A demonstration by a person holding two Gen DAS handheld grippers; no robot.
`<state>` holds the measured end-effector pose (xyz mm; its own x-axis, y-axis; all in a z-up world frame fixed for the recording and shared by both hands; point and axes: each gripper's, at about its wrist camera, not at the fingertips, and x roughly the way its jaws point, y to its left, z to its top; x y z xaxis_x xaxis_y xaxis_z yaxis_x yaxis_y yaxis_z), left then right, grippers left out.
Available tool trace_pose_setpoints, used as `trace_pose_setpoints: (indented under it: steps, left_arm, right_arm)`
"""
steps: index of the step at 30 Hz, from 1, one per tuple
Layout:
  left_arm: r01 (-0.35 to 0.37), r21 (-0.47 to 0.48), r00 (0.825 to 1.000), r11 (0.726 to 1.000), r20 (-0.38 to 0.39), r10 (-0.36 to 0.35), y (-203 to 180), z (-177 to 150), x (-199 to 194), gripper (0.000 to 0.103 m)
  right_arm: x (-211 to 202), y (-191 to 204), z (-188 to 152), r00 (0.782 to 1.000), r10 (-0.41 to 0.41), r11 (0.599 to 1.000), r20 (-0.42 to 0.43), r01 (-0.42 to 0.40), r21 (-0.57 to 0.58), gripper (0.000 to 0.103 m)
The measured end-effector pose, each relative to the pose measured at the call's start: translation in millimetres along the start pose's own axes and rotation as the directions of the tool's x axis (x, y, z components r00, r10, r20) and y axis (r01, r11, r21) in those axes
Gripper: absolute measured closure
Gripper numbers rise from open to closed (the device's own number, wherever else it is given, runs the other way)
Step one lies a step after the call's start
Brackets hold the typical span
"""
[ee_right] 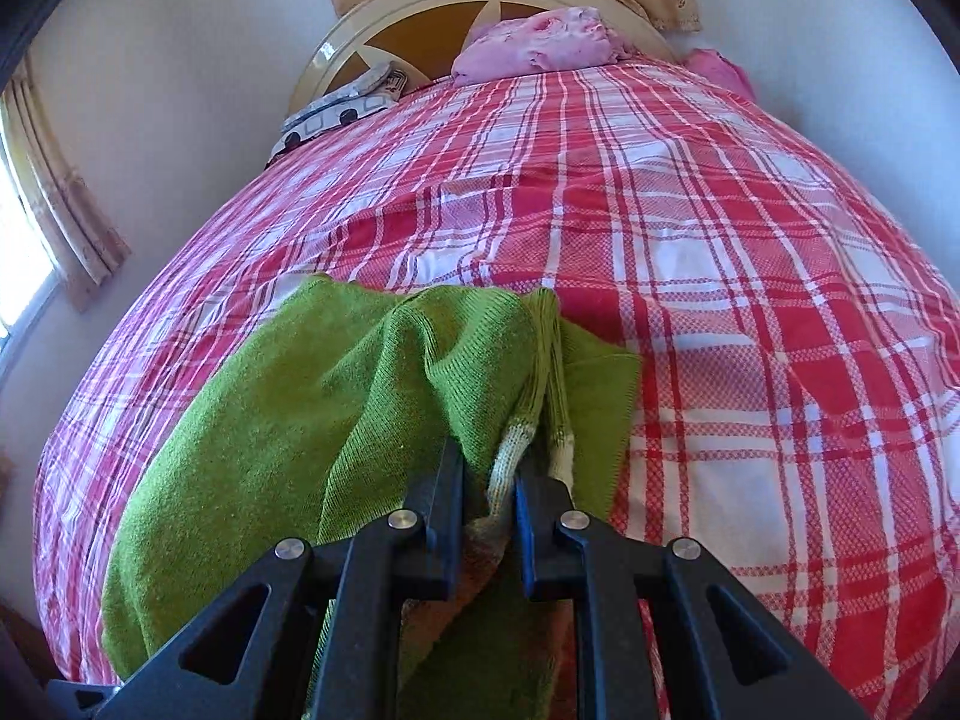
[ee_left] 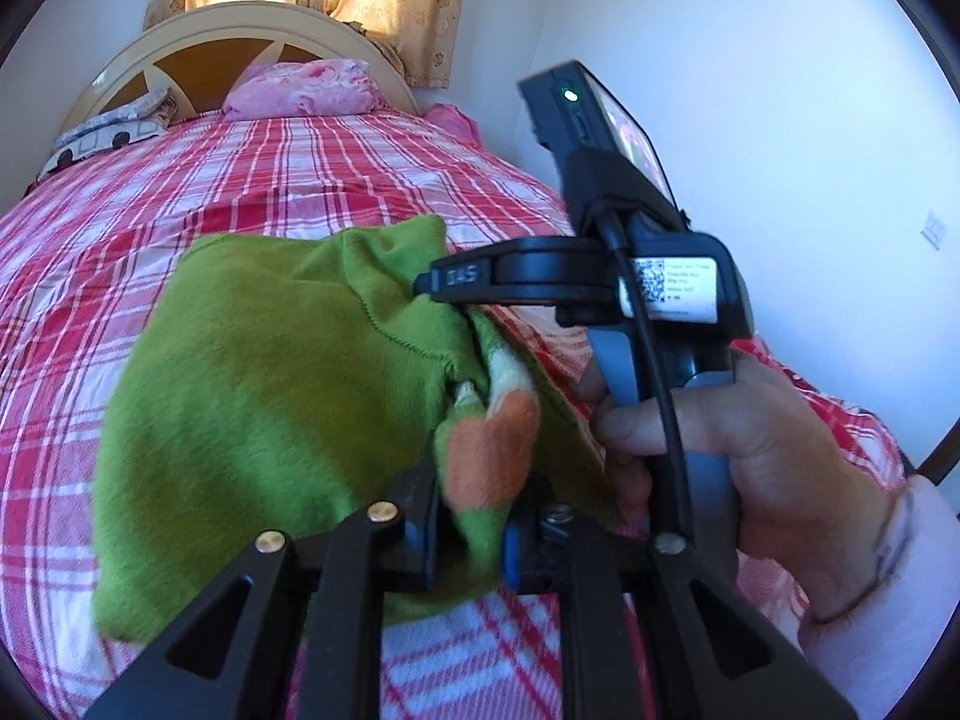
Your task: Fold small clothes
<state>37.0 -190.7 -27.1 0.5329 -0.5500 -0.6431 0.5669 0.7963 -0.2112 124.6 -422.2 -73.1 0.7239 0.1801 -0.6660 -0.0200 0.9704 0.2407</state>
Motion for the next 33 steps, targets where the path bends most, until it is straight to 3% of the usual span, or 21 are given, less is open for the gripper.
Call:
trace_pose_setpoints:
  steps: [1,3,6,9,12,13,15,19,23,24,25,28,33]
  left_arm:
    - [0.004,-0.004,1.0,1.0,-0.001,-0.004,3,-2,-7,0.075]
    - [0.019,-0.014,1.0,1.0,0.009,-0.019,9,-8,-20,0.051]
    - [0.018,-0.008,0.999,1.0,0.037,-0.018,23,-19,-44,0.049]
    - [-0.031,-0.043,0.997,0.999,0.065,0.034,43,-26,-58,0.049]
    - [-0.067,-0.16,0.994,0.985,0.07,0.079,73,-30,-65,0.049]
    - [-0.074,-0.182,0.994,0.981,0.062,0.086,79,-30,-65,0.049]
    - [-0.106,-0.212,0.991,0.971,0.057,0.121,92,-30,-67,0.049]
    - [-0.154,-0.224,0.982,0.962,0.068,0.173,103,-29,-73,0.049]
    - [-0.172,-0.236,0.979,0.957,0.065,0.192,111,-26,-72,0.049]
    - [-0.176,-0.234,0.979,0.956,0.063,0.195,112,-24,-69,0.049]
    - [-0.184,-0.228,0.977,0.956,0.061,0.203,112,-21,-66,0.049]
    - [-0.195,-0.2,0.976,0.96,0.057,0.21,114,-15,-63,0.048]
    - [-0.163,-0.2,0.981,0.966,0.07,0.18,114,-1,-56,0.048]
  right_arm:
    - [-4,-1,-1,1.0,0.013,1.0,0.011,-0.013,0.006,0.088]
    - [-19,-7,-3,0.998,0.053,0.997,0.047,-0.056,0.059,0.086]
    - [-57,-12,-14,0.99,0.091,0.989,0.108,-0.103,0.107,0.086]
    - [-81,-2,-30,0.987,0.111,0.988,0.114,-0.122,0.093,0.082]
    - [-90,9,-53,0.985,0.126,0.985,0.117,-0.138,0.102,0.052]
    - [-90,12,-60,0.985,0.128,0.984,0.118,-0.14,0.107,0.048]
    - [-87,17,-72,0.988,0.094,0.988,0.119,-0.107,0.107,0.049]
    - [-72,23,-87,0.985,0.154,0.976,0.083,-0.164,0.141,0.049]
    - [-53,37,-85,0.987,0.157,0.98,0.039,-0.16,0.12,0.049]
    - [-50,39,-84,0.987,0.154,0.981,0.041,-0.158,0.116,0.053]
    - [-50,41,-83,0.991,0.125,0.986,0.043,-0.129,0.103,0.079]
    - [-53,43,-79,0.995,0.096,0.992,0.039,-0.099,0.077,0.085]
    - [-71,39,-80,0.997,0.024,0.999,0.076,-0.025,0.025,0.086]
